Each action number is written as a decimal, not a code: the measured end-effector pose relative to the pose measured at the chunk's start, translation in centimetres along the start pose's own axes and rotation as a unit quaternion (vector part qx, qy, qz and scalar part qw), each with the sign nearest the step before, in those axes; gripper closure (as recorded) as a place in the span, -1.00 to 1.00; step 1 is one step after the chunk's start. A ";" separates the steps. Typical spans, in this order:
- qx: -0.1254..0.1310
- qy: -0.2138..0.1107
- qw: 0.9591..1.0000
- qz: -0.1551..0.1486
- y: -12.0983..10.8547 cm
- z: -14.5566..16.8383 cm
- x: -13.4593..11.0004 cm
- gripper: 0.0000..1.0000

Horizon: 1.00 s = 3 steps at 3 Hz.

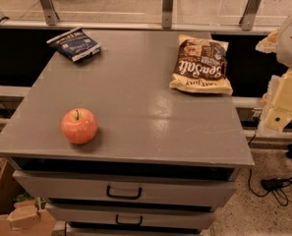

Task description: Move brown chip bag near blue chip bag

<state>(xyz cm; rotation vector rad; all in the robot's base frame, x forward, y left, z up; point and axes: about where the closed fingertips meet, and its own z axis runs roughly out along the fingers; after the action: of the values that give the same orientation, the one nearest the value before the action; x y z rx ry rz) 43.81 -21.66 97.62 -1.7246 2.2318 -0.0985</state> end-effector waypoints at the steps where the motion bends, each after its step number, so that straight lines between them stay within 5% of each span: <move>1: 0.000 0.000 1.000 0.000 0.0 0.0 0.0 -1.00; 3: 0.024 -0.068 0.997 -0.004 -7.5 3.8 -2.5 -1.00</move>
Offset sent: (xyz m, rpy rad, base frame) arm 0.0735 0.0010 -0.0102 0.0939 -0.0702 0.0339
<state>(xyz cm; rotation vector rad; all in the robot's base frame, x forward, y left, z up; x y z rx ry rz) 52.42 -20.81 96.39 -1.6624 2.1086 -0.0354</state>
